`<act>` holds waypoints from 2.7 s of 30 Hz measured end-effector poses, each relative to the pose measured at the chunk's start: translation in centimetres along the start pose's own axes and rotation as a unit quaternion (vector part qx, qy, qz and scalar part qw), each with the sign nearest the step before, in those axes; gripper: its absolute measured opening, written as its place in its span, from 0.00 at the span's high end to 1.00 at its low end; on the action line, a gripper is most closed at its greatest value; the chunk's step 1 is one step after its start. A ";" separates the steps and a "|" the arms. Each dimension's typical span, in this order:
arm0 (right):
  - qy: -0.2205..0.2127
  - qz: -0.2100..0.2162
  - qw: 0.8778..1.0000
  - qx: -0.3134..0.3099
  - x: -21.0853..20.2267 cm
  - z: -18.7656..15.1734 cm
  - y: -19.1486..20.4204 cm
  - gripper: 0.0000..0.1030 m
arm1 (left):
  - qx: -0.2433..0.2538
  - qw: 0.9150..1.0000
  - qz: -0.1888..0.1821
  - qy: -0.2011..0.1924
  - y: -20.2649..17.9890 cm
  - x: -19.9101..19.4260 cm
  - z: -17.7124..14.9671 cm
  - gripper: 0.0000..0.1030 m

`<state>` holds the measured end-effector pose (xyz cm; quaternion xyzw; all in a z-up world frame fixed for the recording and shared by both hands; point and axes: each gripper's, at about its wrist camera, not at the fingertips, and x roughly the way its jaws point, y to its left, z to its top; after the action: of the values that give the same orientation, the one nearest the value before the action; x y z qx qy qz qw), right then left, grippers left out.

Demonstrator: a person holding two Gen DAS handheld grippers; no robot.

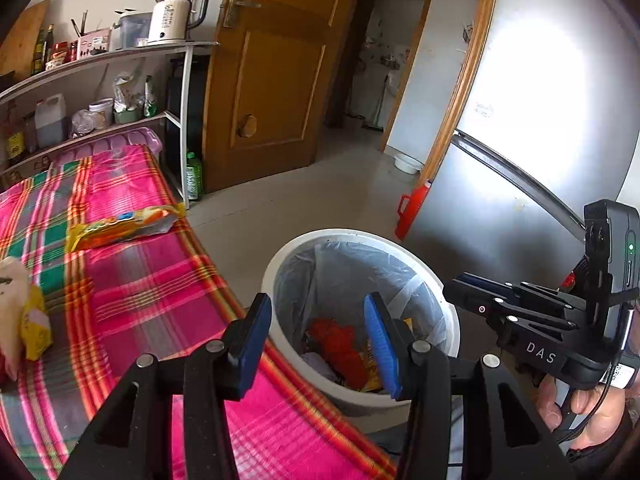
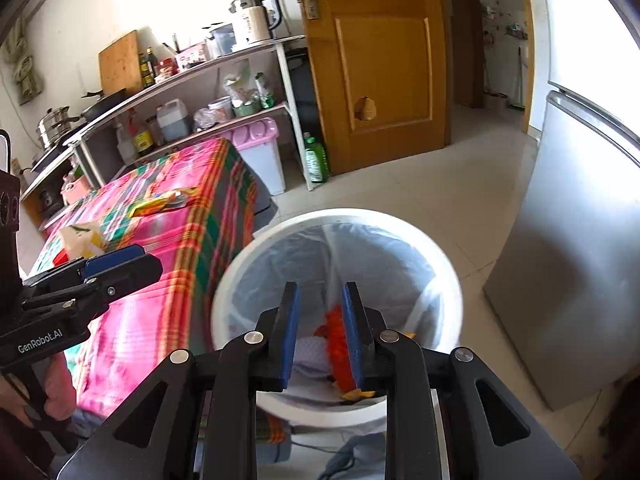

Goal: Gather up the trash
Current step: 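Move both tools back over the table toward the remaining trash, then grasp the red snack packet with the left tool while the right tool grasps the yellow snack stick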

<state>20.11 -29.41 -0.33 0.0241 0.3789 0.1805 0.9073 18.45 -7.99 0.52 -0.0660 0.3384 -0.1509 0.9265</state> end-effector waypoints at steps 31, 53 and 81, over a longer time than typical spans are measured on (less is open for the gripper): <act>0.013 0.097 0.991 -0.092 1.3 -0.3 11.6 0.57 | -0.086 0.985 0.142 -0.050 10.9 -10.7 -5.7 0.51; 0.028 0.108 0.987 -0.119 4.7 1.5 14.7 0.49 | -0.143 0.968 0.208 -0.010 19.3 -9.4 -6.3 0.46; 0.021 0.108 0.980 -0.168 8.4 4.6 17.2 0.49 | -0.186 0.964 0.187 0.029 22.4 -7.3 -4.6 0.49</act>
<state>23.38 -10.00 0.34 -0.0918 0.3574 0.3388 0.8655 15.38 15.47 -3.59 -0.1688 0.3938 0.0886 0.8992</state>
